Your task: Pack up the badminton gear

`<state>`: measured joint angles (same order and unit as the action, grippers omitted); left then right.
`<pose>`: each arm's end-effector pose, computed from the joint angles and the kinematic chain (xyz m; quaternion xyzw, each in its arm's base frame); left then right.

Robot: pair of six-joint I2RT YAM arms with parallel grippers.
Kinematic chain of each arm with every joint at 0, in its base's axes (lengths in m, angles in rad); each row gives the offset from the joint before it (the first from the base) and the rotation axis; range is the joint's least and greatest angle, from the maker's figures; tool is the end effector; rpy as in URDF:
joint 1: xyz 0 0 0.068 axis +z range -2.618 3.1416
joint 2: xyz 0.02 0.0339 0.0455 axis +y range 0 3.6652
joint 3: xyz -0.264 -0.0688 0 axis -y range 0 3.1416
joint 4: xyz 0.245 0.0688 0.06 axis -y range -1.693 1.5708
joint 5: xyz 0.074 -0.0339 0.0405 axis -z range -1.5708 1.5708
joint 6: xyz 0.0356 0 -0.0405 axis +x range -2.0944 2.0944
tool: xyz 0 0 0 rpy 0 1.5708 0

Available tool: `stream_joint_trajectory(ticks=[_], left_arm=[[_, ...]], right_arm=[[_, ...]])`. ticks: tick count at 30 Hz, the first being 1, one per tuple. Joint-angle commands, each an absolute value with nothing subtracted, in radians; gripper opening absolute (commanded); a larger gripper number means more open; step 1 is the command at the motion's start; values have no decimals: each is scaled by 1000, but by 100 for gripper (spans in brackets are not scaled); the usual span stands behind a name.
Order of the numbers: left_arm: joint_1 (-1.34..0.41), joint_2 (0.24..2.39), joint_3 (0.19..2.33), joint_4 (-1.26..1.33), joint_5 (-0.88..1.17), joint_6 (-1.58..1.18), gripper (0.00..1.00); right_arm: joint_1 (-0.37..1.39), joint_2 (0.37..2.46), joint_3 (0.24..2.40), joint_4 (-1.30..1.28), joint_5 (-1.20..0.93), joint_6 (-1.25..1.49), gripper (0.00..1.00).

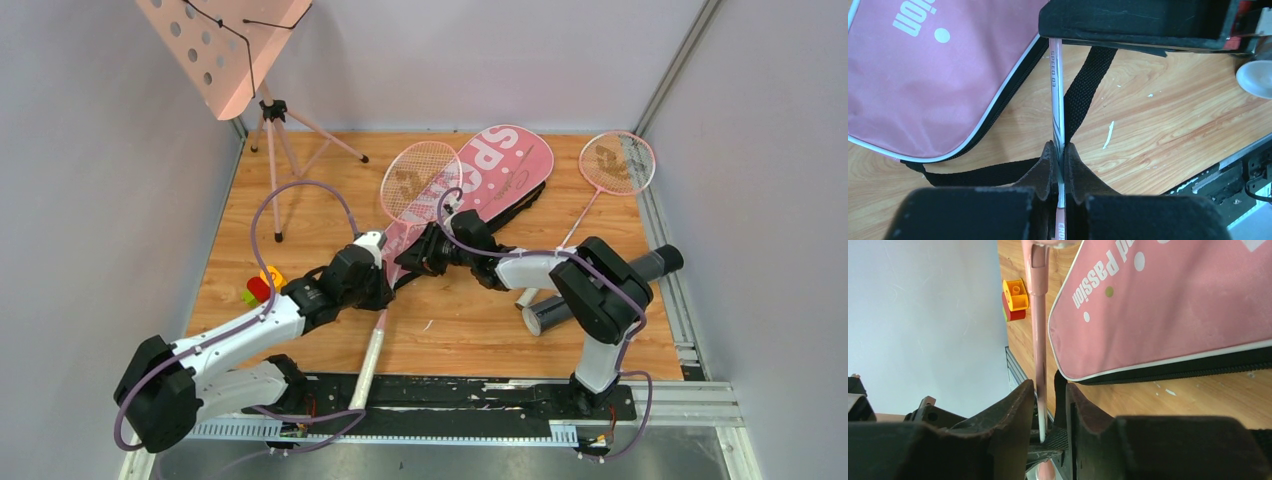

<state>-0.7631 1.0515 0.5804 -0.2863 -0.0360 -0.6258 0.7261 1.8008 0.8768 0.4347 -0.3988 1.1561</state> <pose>0.1557 -0.1471 0.2097 0.0559 0.9166 -0.2404 0.3145 0.2675 0.2560 0.1610 0.0797 0.8427 0.5078 0.1599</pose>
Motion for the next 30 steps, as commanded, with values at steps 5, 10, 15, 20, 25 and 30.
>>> stream_joint_trajectory(ticks=[5,10,15,20,25,30], left_arm=[[-767,1013,582,-171,27,-642,2],[-767,1001,577,-172,24,-637,4],[-766,974,566,-186,6,-639,19],[-766,944,560,-208,3,-626,51],[-767,925,567,-240,19,-568,72],[-767,925,593,-266,44,-486,75]], right_arm=[[743,1864,921,564,-431,1205,23],[757,1858,909,585,-405,1205,0],[759,1840,900,598,-384,1194,0],[759,1832,911,604,-389,1181,0],[744,1777,896,582,-355,1151,0],[686,1663,849,515,-337,1114,0]])
